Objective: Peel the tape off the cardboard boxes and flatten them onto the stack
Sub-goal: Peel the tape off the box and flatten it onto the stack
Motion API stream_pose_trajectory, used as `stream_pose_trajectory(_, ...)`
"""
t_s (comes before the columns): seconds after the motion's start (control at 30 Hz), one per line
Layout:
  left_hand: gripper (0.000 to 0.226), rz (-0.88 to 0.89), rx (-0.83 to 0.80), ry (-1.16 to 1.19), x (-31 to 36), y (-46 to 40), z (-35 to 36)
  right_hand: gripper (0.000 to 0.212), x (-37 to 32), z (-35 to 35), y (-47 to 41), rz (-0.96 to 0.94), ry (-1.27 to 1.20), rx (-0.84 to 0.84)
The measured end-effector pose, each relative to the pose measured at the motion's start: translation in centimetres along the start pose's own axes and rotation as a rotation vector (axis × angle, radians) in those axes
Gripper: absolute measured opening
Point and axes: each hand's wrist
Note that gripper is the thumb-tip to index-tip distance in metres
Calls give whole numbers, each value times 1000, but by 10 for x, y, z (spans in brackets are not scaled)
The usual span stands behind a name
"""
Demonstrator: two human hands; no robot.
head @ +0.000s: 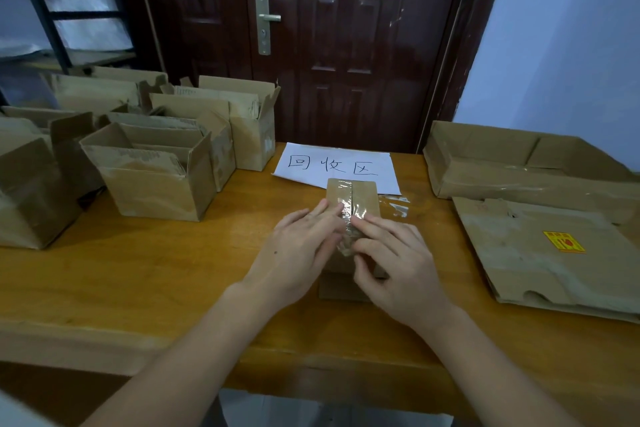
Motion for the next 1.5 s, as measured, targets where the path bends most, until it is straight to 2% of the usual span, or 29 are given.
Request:
stream_pose_trajectory(0.07, 23, -6, 7, -19, 1, -1, 1, 18, -2, 0, -1, 36, -32, 11)
stream_pose_trajectory(0.2, 32, -19, 17, -29, 4, -3, 1, 30, -7, -2, -10, 238, -122, 48)
stream_pose_trajectory(0.37, 32, -45, 24, -54, 1, -1, 6, 25, -6, -9, -19, 46, 78, -32)
stream_pose_trajectory(0.63, 17, -115, 76, -83, -5, 3, 17, 22, -5, -14, -25, -80, 191, -28)
stream_pose_trajectory(0.87, 23, -112, 77, -74, -6, 3, 16, 16, -2, -13, -27, -45, 160, 8)
stream_pose_trajectory(1.07, 18, -108, 10, -99, -7, -2, 8, 17, -7, -19, -31, 98, 125, -26)
stream_pose_trajectory(1.23, 48, -93, -57, -195, -9, -15, -1, 16, -6, -26, -51, 197, 197, -95)
stream_pose_trajectory(1.33, 54, -147, -27, -246, -4, -18, 1, 17, -5, -31, -60, 192, 220, -224)
stream_pose_trajectory(1.4, 65, -195, -7, -234, 8, -16, 7, 16, -7, -32, -62, 183, 192, -292)
stream_pose_trajectory(1.5, 84, -303, 40, -180, 26, -15, 20, 28, -6, -30, -66, 244, 66, -382)
Point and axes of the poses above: each hand's wrist, its own y-axis away from the middle knuckle, its own z-axis out of the palm, x = y × z, and after that the axes turned 2 degrees about -y, right-handed
